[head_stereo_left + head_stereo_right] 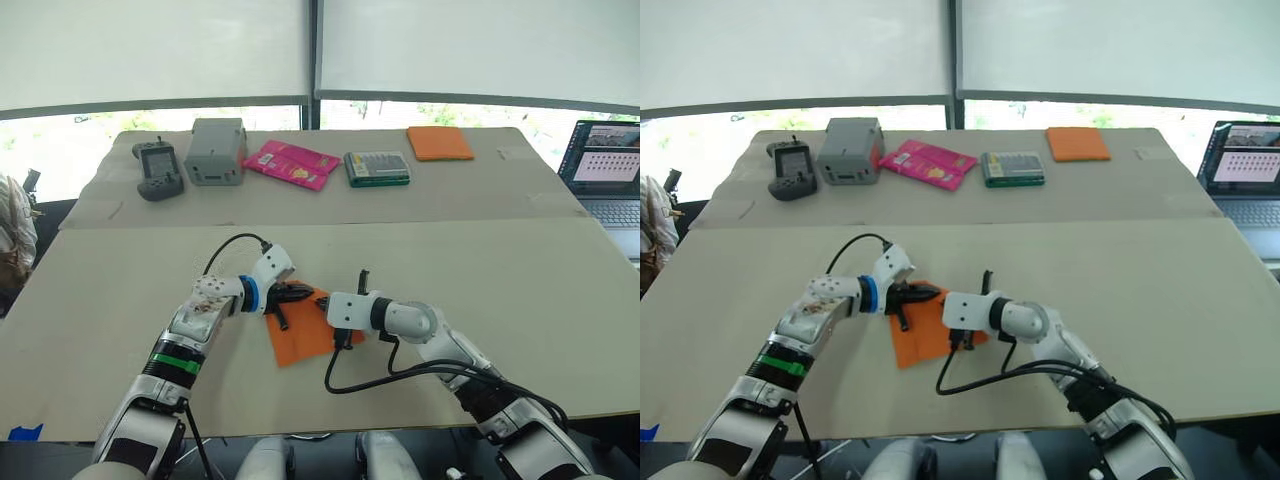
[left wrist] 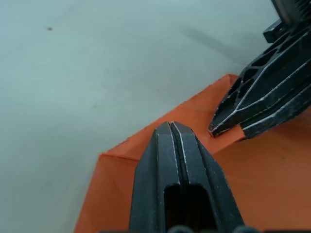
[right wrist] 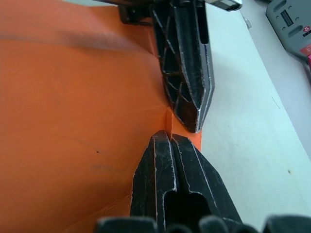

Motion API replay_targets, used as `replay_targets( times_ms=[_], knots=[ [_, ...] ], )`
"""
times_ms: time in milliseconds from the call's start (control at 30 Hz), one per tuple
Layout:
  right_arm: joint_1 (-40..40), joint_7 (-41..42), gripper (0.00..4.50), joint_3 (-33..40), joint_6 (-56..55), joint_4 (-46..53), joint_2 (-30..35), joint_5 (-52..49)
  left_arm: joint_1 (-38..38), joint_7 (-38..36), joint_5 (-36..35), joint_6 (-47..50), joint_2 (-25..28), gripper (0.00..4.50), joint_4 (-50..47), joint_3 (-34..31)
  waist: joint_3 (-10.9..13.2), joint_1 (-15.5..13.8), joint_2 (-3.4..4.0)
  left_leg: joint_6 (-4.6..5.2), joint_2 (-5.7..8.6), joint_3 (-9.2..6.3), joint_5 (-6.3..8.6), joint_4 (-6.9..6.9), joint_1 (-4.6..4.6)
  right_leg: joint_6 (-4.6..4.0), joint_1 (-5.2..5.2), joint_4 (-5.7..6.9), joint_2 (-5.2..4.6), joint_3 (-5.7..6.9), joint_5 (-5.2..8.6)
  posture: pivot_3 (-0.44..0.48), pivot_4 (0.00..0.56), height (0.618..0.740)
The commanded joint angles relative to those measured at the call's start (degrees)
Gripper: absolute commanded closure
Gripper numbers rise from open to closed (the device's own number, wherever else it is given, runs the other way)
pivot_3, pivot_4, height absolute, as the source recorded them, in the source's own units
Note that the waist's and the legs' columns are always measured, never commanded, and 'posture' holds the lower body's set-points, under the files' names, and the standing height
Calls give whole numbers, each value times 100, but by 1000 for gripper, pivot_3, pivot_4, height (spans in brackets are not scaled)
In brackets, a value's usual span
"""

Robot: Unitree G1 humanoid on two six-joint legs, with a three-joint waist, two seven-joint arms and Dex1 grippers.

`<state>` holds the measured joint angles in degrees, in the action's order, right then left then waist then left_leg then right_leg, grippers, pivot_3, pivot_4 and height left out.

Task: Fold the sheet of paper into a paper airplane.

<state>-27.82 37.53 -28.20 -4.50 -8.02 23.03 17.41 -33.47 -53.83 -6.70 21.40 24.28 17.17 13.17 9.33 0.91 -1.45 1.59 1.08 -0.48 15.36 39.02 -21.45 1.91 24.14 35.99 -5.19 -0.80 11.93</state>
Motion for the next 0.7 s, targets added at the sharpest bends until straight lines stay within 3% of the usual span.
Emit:
replay_targets(
  times_ms=[33,100,267,400,533,700],
  knots=[
    [107,24,4491,119,35,5,38,11,-32,183,255,-41,-73,4500,147,165,0,-2,0,0,0,0,0,0,2,0,-1,0,0,0,0,0,150,740],
    [159,1,4491,219,93,119,22,-84,-19,228,323,-66,-105,4500,199,211,0,-8,0,0,0,1,0,0,3,0,-2,0,-1,-1,0,0,150,740],
    [255,351,2832,430,242,650,244,-287,34,237,408,-103,-99,4500,236,238,-1,-25,-1,0,0,0,0,2,2,0,-6,-2,-6,-1,0,0,150,740],
    [-163,419,1522,965,884,1081,73,-771,75,241,404,-125,-90,4500,240,217,-1,-19,-1,0,-1,0,0,2,1,1,-2,1,-4,-2,0,0,150,740],
    [-340,570,1522,994,1366,939,-63,-935,99,254,386,-106,-128,4500,203,214,-1,-11,0,0,-1,-2,0,0,4,0,-2,3,-1,-1,0,0,150,740],
    [-423,385,3125,837,1806,414,-285,-704,209,301,380,-43,-81,4500,22,180,-1,-14,-1,0,-1,2,0,-2,-2,0,2,-1,-5,-1,0,0,150,740]
  ],
)
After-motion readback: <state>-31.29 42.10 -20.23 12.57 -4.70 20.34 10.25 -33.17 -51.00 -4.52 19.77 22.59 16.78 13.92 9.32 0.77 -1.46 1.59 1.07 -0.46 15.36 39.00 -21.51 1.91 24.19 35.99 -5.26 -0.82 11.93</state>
